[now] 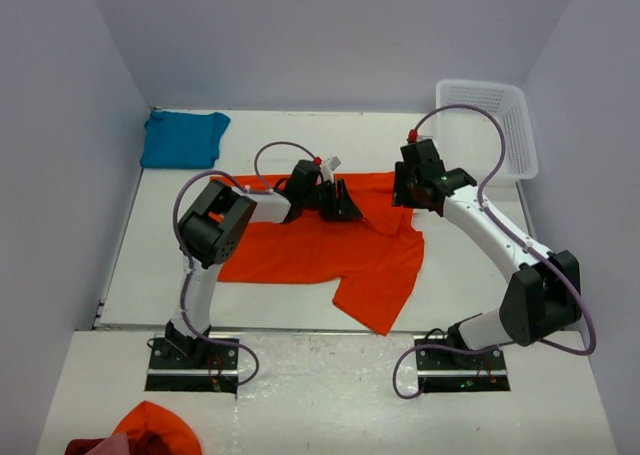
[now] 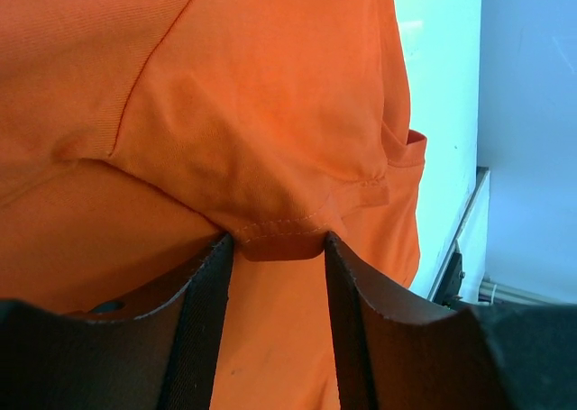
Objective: Fold and stack the t-shirts
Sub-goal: Flatten out the tshirt
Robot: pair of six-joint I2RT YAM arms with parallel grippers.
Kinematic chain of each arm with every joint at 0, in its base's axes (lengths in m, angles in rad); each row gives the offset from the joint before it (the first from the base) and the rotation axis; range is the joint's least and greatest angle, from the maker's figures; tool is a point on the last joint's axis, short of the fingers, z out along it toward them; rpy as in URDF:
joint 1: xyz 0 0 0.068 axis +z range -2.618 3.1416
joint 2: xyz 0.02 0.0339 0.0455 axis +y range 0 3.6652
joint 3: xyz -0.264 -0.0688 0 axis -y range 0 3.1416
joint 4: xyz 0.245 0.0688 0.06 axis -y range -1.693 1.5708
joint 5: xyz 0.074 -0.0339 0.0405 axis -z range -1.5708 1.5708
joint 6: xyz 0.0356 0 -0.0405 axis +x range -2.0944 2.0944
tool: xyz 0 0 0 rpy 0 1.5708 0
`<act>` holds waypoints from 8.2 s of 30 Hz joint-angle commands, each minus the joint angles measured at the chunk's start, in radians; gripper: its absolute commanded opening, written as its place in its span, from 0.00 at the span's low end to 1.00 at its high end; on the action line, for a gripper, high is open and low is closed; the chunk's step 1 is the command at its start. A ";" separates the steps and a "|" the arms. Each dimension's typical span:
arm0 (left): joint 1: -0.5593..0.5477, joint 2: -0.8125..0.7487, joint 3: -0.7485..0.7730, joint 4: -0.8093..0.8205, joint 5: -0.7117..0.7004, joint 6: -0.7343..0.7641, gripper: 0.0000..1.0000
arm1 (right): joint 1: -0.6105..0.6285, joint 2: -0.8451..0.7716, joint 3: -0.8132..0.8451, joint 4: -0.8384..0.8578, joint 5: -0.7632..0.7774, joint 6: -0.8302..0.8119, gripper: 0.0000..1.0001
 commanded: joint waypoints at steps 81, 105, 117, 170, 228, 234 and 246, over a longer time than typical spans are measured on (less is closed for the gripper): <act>0.041 -0.091 -0.011 -0.015 0.136 0.077 0.04 | -0.083 0.186 -0.198 0.254 -0.211 0.382 0.00; 0.035 -0.107 -0.019 -0.173 0.001 0.160 0.57 | -0.099 0.143 0.135 0.044 -0.145 0.200 0.00; 0.003 -0.007 -0.060 0.351 0.224 -0.188 0.41 | -0.108 0.172 0.190 0.044 -0.202 0.191 0.00; -0.008 0.262 -0.226 1.223 -0.154 -0.656 0.47 | -0.109 0.125 0.356 -0.007 -0.353 0.171 0.00; -0.037 0.128 -0.240 1.499 -0.213 -0.710 0.48 | -0.115 0.116 0.383 -0.056 -0.354 0.137 0.00; -0.037 0.169 -0.194 1.496 -0.219 -0.720 0.48 | -0.115 0.119 0.386 -0.062 -0.359 0.135 0.00; -0.039 0.216 -0.151 1.499 -0.233 -0.737 0.46 | -0.115 0.132 0.414 -0.079 -0.359 0.128 0.00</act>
